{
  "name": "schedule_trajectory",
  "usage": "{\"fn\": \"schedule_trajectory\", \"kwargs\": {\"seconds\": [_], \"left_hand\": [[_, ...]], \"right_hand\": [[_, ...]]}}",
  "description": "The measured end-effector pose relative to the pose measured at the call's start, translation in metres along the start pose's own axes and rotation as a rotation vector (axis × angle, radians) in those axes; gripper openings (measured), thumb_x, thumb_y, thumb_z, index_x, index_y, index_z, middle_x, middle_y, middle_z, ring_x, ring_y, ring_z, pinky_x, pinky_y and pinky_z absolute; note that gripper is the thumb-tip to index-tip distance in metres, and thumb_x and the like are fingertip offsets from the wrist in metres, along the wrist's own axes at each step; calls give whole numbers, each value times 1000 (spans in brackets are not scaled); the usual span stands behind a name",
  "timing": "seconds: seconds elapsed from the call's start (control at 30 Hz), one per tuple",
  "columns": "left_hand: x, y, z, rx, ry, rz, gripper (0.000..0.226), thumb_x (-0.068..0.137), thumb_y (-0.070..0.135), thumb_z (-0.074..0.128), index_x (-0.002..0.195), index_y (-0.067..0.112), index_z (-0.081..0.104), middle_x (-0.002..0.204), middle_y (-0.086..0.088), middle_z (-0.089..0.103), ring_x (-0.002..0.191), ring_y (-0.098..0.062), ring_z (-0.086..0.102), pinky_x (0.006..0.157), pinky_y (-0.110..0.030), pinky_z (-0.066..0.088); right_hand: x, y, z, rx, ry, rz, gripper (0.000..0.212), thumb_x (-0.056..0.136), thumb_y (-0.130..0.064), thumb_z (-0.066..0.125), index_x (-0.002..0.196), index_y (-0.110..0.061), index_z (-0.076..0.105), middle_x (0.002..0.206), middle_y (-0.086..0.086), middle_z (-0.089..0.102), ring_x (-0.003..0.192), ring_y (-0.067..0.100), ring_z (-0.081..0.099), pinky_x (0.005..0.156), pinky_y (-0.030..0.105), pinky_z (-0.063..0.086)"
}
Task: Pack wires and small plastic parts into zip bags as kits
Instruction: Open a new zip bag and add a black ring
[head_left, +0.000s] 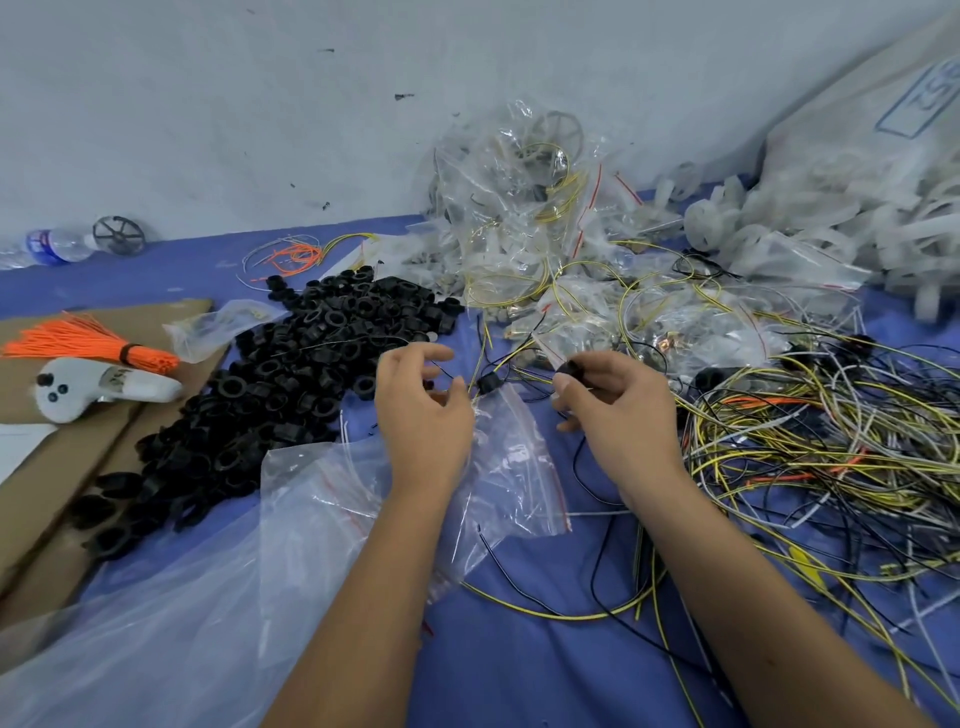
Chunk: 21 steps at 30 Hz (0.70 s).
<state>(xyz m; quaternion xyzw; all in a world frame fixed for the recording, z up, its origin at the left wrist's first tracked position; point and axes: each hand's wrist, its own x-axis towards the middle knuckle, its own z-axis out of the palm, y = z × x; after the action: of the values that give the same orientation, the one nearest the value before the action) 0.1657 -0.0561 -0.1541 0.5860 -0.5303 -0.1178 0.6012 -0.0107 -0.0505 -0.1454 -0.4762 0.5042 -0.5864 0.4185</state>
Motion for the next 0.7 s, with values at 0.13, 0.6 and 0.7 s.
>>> {"fn": "schedule_trajectory", "kwargs": {"seconds": [0.13,0.6,0.7], "left_hand": [[-2,9,-1,-7,-259,213,52,64,-9,48,95,23,76,103,9,60,102,-17,53,84,-23,39],[-6,3,9,150,-423,245,44,61,-23,50,66,17,66,119,3,57,112,-14,33,99,-11,23],[-5,2,10,192,-471,257,57,63,-23,43,86,17,77,125,3,56,113,-20,34,99,-14,25]], "right_hand": [[-1,-3,1,-7,-7,-29,10,92,-13,73,99,-20,73,83,11,74,71,20,71,54,25,55],[-7,-23,2,429,-249,243,28,106,-29,49,103,-4,61,87,17,71,67,21,67,57,26,55],[-8,-22,3,405,-238,248,28,106,-30,47,103,-5,59,86,18,71,63,21,65,55,26,53]]}}
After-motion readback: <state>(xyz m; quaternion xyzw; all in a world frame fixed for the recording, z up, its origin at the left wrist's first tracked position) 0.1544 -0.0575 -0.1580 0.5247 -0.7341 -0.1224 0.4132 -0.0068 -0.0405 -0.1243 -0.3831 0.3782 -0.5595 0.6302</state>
